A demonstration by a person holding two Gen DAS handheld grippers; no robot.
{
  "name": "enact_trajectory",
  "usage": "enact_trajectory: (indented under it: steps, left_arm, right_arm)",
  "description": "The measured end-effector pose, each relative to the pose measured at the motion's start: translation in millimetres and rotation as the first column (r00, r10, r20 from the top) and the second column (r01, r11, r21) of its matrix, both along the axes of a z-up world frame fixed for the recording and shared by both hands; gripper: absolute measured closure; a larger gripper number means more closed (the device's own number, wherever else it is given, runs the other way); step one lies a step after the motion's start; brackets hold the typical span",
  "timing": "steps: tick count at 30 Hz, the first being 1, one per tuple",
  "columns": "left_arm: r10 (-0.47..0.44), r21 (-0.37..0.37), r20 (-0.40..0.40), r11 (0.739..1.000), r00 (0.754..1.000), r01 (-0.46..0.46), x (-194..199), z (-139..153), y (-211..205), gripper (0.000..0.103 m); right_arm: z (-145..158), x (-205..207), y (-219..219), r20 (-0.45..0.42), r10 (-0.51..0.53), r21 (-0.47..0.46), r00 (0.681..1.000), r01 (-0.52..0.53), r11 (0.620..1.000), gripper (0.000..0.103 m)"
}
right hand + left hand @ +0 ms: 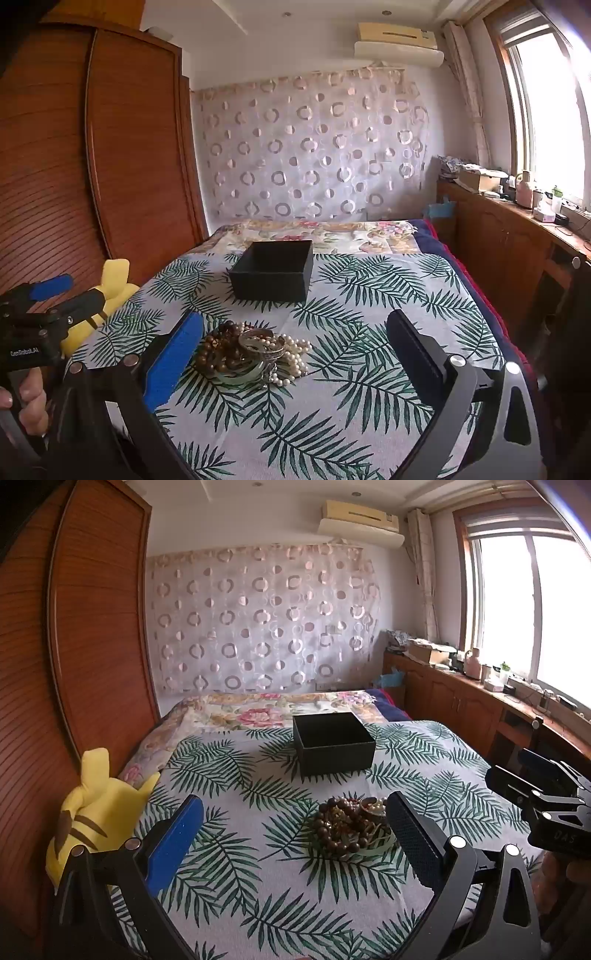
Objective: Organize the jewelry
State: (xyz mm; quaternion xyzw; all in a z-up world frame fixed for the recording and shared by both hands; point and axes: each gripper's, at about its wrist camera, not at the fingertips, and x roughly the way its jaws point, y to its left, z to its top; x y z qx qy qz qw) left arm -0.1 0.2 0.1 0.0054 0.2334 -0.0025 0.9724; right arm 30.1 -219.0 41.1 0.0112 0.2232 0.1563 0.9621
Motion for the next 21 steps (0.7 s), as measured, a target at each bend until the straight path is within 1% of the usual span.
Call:
enact_trajectory:
  steps: [21]
  left_arm:
    - [-0.005, -0.013, 0.018, 1.0, 1.0, 0.006, -1.9, 4.3, 3.1, 0.008]
  right_arm:
    - [1.0, -0.5, 1.7, -0.002, 0.001, -0.001, 1.0, -0.001, 1.0, 0.002]
